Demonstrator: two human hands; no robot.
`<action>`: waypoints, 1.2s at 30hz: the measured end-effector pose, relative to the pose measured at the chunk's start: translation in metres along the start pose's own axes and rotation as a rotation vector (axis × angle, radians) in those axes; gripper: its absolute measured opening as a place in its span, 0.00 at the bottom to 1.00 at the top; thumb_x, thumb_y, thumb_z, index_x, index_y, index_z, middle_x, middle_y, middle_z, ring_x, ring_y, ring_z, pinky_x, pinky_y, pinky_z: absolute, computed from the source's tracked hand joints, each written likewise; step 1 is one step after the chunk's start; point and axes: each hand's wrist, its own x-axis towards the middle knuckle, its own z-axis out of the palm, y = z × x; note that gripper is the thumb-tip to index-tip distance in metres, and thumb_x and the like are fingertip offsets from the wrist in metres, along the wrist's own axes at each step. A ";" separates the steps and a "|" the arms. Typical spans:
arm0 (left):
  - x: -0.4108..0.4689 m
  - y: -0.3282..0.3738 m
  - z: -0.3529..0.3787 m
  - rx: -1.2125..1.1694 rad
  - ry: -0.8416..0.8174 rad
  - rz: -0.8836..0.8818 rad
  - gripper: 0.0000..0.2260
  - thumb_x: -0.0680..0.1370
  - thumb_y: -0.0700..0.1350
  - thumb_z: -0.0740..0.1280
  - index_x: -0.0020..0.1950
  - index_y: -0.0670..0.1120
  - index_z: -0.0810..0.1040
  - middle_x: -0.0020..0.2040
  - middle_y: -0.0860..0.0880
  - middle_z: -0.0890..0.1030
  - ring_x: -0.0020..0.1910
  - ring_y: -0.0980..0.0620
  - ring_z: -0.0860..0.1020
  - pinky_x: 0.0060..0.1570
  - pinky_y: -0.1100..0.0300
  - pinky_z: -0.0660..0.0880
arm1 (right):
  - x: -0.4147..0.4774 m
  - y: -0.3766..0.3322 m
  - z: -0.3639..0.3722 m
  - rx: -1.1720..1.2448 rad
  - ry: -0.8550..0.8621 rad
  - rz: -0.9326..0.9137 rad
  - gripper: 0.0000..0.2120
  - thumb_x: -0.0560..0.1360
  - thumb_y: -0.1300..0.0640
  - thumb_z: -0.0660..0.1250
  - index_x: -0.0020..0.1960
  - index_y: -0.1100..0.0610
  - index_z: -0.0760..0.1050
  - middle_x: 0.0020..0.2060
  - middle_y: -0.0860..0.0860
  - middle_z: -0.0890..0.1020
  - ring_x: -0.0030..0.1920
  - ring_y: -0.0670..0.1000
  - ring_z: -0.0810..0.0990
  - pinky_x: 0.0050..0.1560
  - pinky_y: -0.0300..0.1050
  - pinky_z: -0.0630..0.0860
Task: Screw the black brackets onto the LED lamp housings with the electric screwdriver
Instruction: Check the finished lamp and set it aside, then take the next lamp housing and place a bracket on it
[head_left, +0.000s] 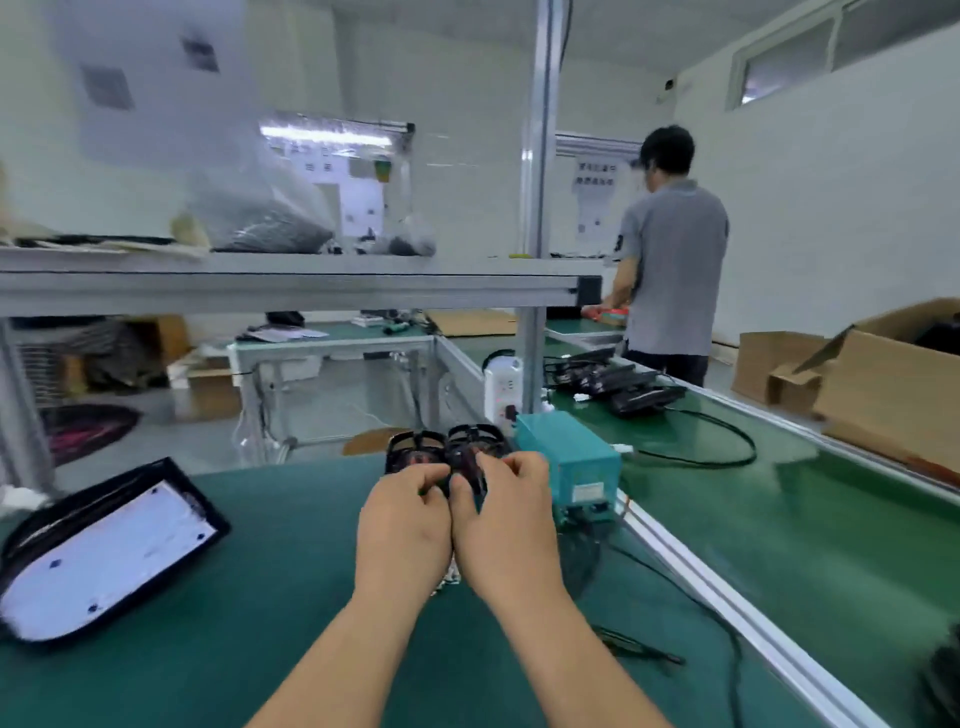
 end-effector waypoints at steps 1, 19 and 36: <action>0.002 -0.017 -0.013 0.005 0.040 -0.047 0.15 0.80 0.39 0.61 0.60 0.49 0.83 0.59 0.51 0.83 0.57 0.52 0.78 0.49 0.65 0.67 | -0.001 -0.011 0.018 0.026 -0.040 -0.029 0.14 0.80 0.49 0.61 0.61 0.55 0.75 0.58 0.51 0.66 0.60 0.54 0.71 0.64 0.47 0.69; 0.014 -0.201 -0.090 0.341 0.248 -0.405 0.27 0.78 0.45 0.63 0.77 0.52 0.61 0.71 0.51 0.66 0.67 0.47 0.62 0.64 0.57 0.64 | -0.036 -0.074 0.215 0.091 -0.562 -0.067 0.19 0.82 0.55 0.57 0.72 0.58 0.69 0.64 0.53 0.72 0.63 0.52 0.74 0.59 0.41 0.67; 0.012 -0.177 -0.094 0.587 0.243 -0.261 0.10 0.80 0.45 0.57 0.58 0.56 0.73 0.54 0.56 0.75 0.56 0.53 0.75 0.53 0.55 0.53 | -0.035 -0.071 0.202 0.408 -0.423 0.093 0.27 0.80 0.42 0.60 0.26 0.54 0.73 0.24 0.49 0.78 0.29 0.45 0.75 0.33 0.44 0.69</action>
